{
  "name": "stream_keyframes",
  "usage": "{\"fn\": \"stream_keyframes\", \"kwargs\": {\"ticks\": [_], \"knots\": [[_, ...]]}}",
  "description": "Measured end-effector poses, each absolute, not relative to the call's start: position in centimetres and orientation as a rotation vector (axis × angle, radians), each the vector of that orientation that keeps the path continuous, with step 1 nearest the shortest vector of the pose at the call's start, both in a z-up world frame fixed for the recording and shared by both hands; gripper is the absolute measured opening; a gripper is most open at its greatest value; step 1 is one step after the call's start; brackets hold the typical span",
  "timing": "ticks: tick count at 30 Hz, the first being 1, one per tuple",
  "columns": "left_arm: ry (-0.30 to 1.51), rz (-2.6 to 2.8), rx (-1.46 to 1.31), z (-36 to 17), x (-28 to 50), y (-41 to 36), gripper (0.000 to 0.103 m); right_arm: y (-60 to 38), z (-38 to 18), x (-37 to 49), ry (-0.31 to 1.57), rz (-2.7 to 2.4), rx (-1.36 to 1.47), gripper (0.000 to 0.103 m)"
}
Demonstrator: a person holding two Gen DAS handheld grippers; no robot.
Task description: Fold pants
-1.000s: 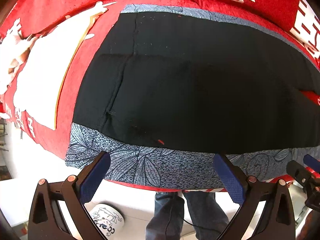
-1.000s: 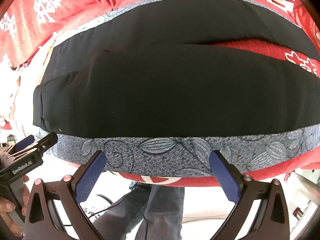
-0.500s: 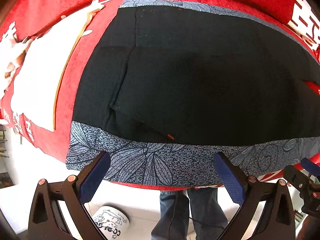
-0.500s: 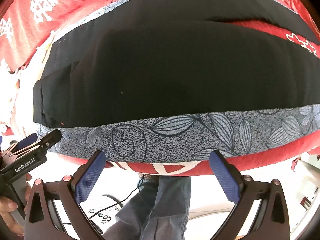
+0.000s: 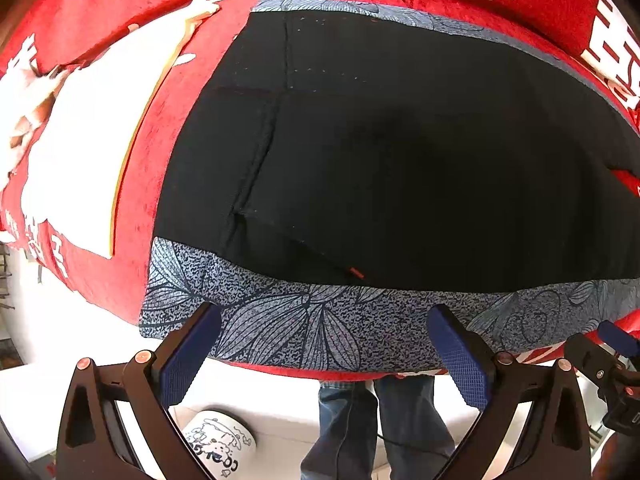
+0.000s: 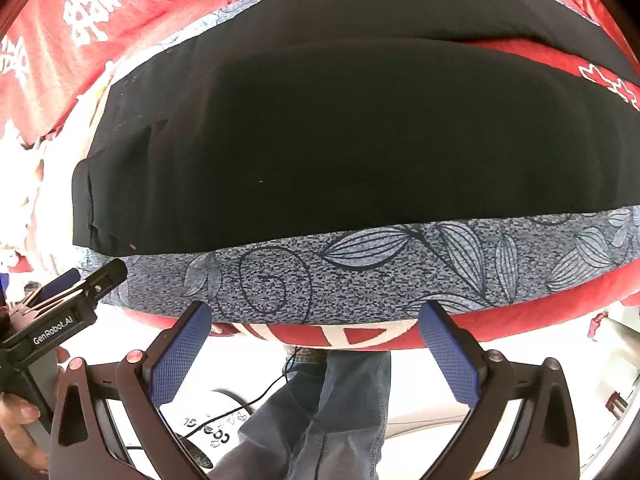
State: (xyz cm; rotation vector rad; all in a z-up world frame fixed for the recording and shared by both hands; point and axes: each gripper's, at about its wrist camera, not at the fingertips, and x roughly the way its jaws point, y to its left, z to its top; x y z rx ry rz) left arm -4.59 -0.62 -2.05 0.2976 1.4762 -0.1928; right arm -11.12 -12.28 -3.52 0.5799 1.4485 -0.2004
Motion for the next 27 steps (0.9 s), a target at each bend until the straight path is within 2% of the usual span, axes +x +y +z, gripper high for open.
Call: {"fn": "stream_keyframes", "kwargs": {"ticks": [11,19,21,23,25,26,27], "knots": [[1.499,-0.192,0.253,-2.5,-5.1,1.1,0.103,-11.3,-3.4,-11.2,1.403,-0.109,0.657,0.103],[1.535,-0.238,0.008,-2.2,-5.5,6.8,0.103,-8.6,-5.4,-11.9,1.398,0.084,0.846,0.103],[1.546,-0.246,-0.051,-2.5,-5.3,8.1,0.089,-8.1,-6.3,-12.4,1.372,0.109,0.932,0.103],[1.568,-0.255,-0.096,-3.3,-5.1,9.1,0.089,-7.4,-7.5,-12.5,1.346,0.127,1.021,0.102],[1.569,-0.269,-0.14,-3.9,-5.2,9.8,0.089,-6.9,-8.3,-12.4,1.31,0.137,1.077,0.099],[1.571,-0.281,-0.159,-4.0,-5.2,9.9,0.089,-6.6,-8.6,-12.3,1.289,0.14,1.101,0.093],[1.57,-0.289,-0.176,-4.2,-5.3,10.1,0.089,-6.3,-9.0,-12.1,1.267,0.144,1.124,0.083]]}}
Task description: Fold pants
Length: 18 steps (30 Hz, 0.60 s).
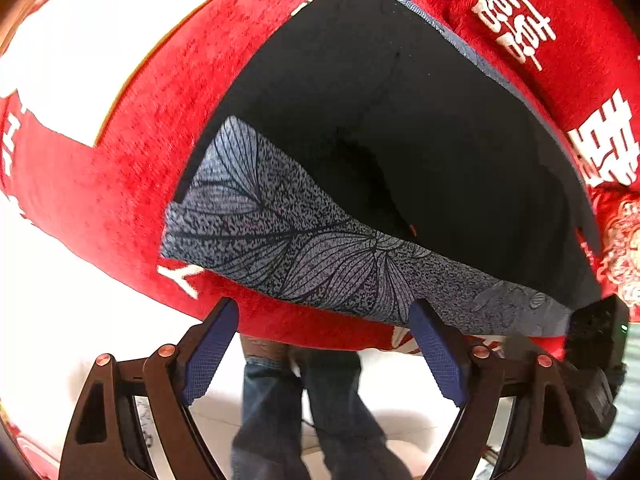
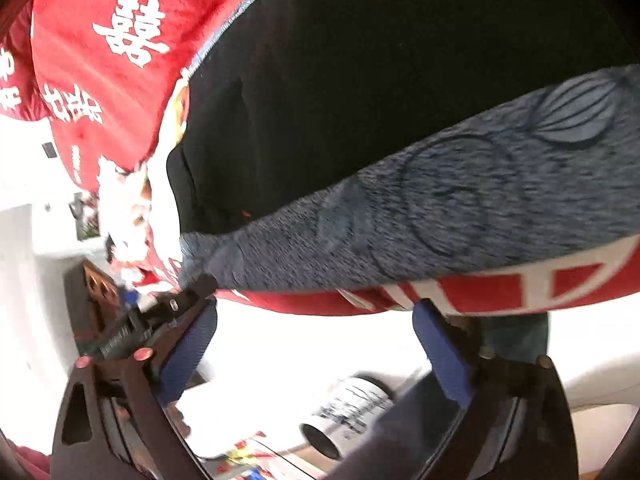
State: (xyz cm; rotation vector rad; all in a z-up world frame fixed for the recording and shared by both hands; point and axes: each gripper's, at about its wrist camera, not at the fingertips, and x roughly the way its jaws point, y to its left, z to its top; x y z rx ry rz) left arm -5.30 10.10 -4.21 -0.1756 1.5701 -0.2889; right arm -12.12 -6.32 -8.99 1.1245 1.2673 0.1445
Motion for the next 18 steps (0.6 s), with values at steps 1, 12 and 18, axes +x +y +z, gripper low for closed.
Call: {"fn": "stream_keyframes", "kwargs": {"ticks": [1,12,18], "knots": [[1.57,-0.3,-0.198,-4.5,-5.4,10.3,0.089,-6.2,-9.4,-11.9,1.251,0.151,1.147,0.079],[1.576,-0.319,-0.452,-5.5,-4.0,12.0,0.089,-5.8,-9.2,-10.7,1.103,0.205,1.295,0.011],[1.577,-0.313,-0.454,-6.9,-1.2,9.8,0.059,-5.4,-7.2,-10.7,1.114,0.285,1.197,0.012]]}}
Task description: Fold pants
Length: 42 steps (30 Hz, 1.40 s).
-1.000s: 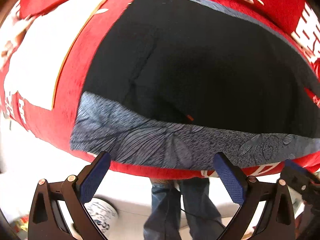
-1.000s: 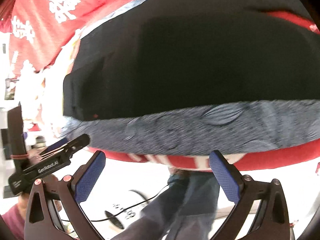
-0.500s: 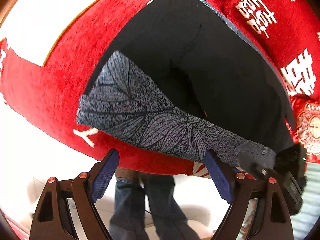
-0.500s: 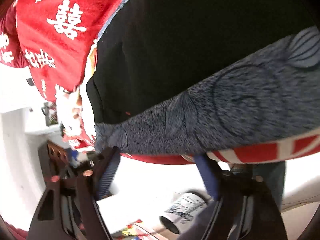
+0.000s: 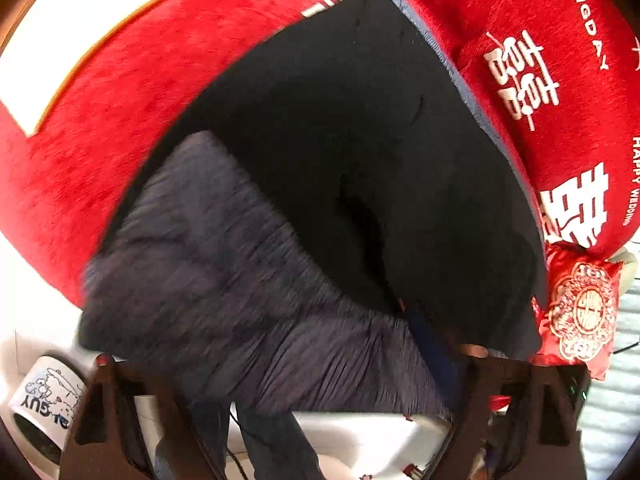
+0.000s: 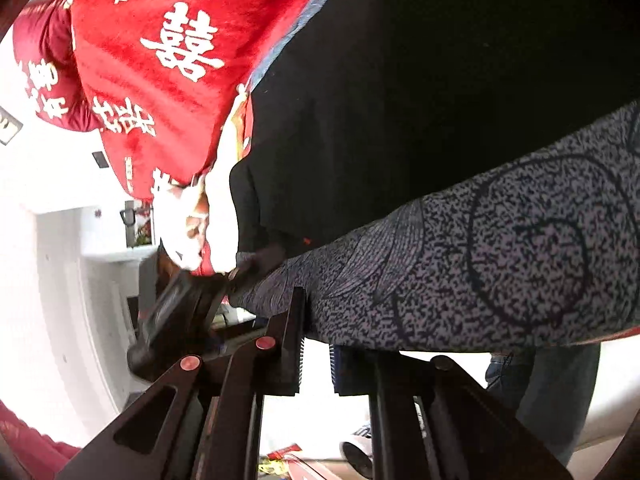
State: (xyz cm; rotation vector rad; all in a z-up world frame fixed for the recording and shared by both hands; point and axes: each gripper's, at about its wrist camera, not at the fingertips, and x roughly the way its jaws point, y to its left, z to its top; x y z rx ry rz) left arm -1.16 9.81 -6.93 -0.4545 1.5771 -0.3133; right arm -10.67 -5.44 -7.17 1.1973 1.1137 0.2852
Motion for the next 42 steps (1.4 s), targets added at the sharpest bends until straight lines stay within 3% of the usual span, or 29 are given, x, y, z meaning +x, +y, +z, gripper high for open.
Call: {"fn": "stream_keyframes", "kwargs": {"ticks": [2,3,4,6,11,17,19,21,33,40,42], "knots": [[1.566,-0.311,-0.408,-6.7,-1.0,9.0,0.053,-5.6,-7.1,-10.8,1.128,0.286,1.184,0.016],[1.542,-0.359,-0.402,-6.2,-1.1,8.7,0.025,-5.8,-7.3,-11.0,1.137,0.275,1.181,0.019],[1.552,-0.381,-0.382,-6.1,-1.2,8.5,0.024,-6.3,-7.5,-11.5,1.146,0.257,1.179,0.024],[1.558,-0.394,-0.376,-6.1,-1.3,8.5,0.024,-7.9,-7.9,-12.9,1.149,0.208,1.173,0.05],[1.574,-0.433,-0.343,-6.2,-0.4,7.8,0.024,-12.7,-9.2,-17.5,1.105,0.065,1.236,0.052],[1.602,-0.433,-0.303,-6.8,0.1,6.6,0.024,-17.5,-11.5,-21.2,0.909,-0.057,1.455,0.052],[1.609,-0.428,-0.297,-7.1,0.3,6.4,0.024,-18.1,-12.1,-21.5,0.836,-0.057,1.571,0.05],[1.61,-0.428,-0.279,-7.0,0.5,6.0,0.024,-18.3,-12.6,-21.6,0.815,-0.086,1.641,0.007],[1.497,-0.476,-0.317,1.0,4.6,3.2,0.024,-22.7,-1.8,-14.6,0.862,0.05,1.388,0.007],[1.412,-0.426,-0.258,2.8,12.4,-0.8,0.024,-28.7,-0.5,-4.7,0.978,0.105,1.376,0.01],[1.38,-0.368,-0.22,2.2,15.0,-1.9,0.04,-30.0,-1.1,-1.4,1.042,0.1,1.366,0.011]]}}
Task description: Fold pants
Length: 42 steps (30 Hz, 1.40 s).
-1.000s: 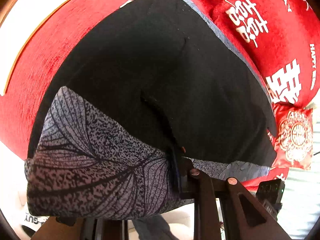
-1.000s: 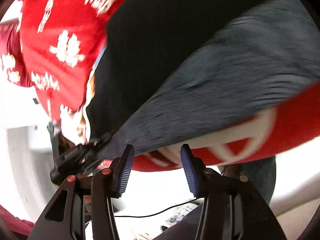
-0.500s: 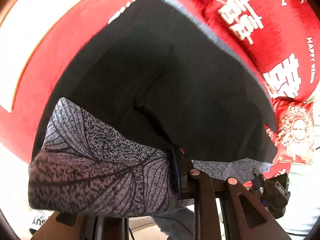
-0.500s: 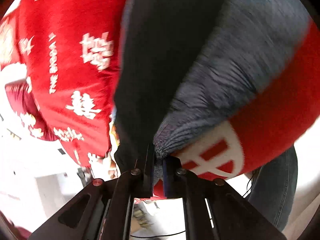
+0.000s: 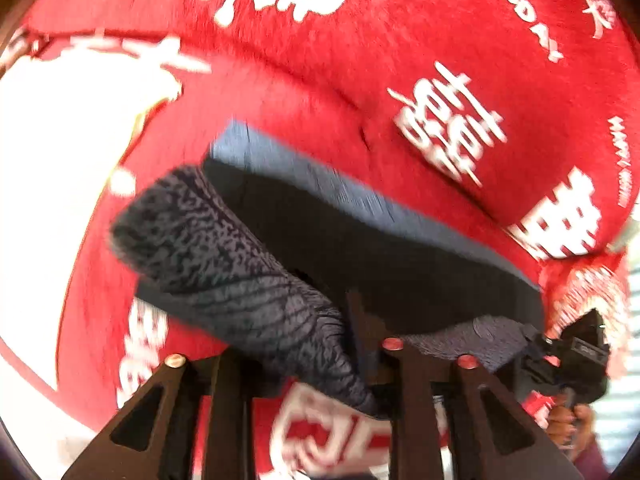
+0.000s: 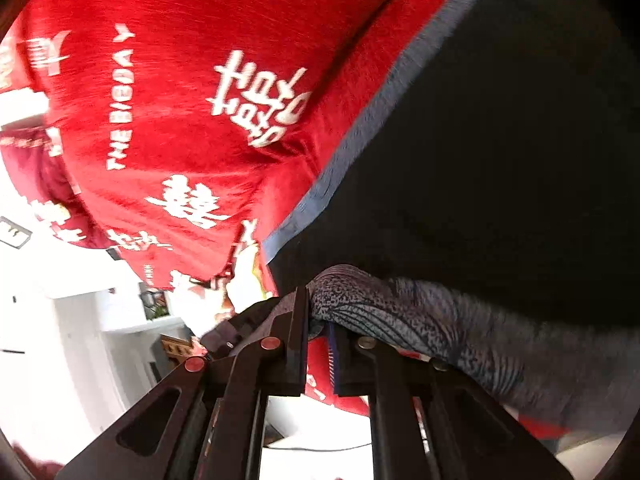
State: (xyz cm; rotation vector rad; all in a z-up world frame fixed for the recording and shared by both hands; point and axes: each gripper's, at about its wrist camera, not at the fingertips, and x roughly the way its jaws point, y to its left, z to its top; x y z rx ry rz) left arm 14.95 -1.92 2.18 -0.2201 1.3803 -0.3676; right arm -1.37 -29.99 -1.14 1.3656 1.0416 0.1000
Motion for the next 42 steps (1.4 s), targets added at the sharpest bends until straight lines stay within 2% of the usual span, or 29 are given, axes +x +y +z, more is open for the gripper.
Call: {"fn": "stream_keyframes", "kwargs": {"ticks": [1,2,5,6,8,11,13,15,19,21,26,28,29,30,35,39,42], "knots": [[1.368,-0.333,-0.214,1.8,16.0,-1.8,0.047,-30.8,-1.7,0.2,1.069,0.098,1.353,0.011],[1.354,-0.304,-0.213,1.2,17.0,-1.8,0.059,-31.4,-2.2,1.6,1.089,0.095,1.341,0.011],[1.361,-0.234,-0.215,-1.8,20.3,-2.5,0.06,-32.9,-4.5,5.6,1.148,0.078,1.332,0.011],[1.363,-0.201,-0.206,-2.8,21.0,-2.6,0.073,-33.3,-5.5,6.8,1.176,0.07,1.313,0.012],[1.341,-0.11,-0.15,-4.8,22.4,-3.2,0.084,-33.6,-7.7,9.1,1.25,0.032,1.258,0.013],[1.351,-0.049,-0.104,-6.0,23.5,-3.4,0.085,-34.1,-9.7,10.6,1.243,0.03,1.307,0.014],[1.343,-0.048,-0.105,-4.7,23.5,-3.0,0.085,-33.9,-8.8,10.7,1.262,0.038,1.28,0.028],[1.282,-0.046,-0.092,-1.8,23.0,-1.9,0.085,-33.5,-6.8,10.9,1.248,0.078,1.197,0.061],[1.228,-0.012,-0.023,1.4,21.5,-0.4,0.085,-31.4,-1.4,10.6,1.181,0.127,0.942,0.062],[1.25,-0.031,0.023,1.0,20.5,-1.0,0.085,-29.2,0.2,10.6,1.169,0.206,0.855,0.05],[1.384,-0.069,0.119,-5.0,18.3,-5.4,0.085,-23.0,-2.4,13.3,1.329,0.261,0.598,0.05],[1.381,-0.051,0.191,-6.6,17.3,-6.8,0.086,-22.8,-4.3,14.4,1.364,0.204,0.521,0.05],[1.346,-0.044,0.245,-6.9,16.7,-7.5,0.091,-23.4,-4.8,14.5,1.363,0.177,0.518,0.047],[1.336,-0.053,0.274,-7.1,16.4,-7.8,0.092,-24.3,-5.0,14.2,1.35,0.178,0.572,0.047],[1.38,-0.068,0.315,-6.7,15.6,-7.0,0.092,-28.2,-2.6,11.4,1.246,0.089,0.739,0.049],[1.388,-0.099,0.3,-4.7,14.1,-7.1,0.092,-30.0,0.2,7.3,1.192,0.042,0.717,0.057],[1.387,-0.185,0.304,-2.6,11.3,-8.3,0.092,-32.1,1.4,3.8,1.174,0.022,0.783,0.057]]}}
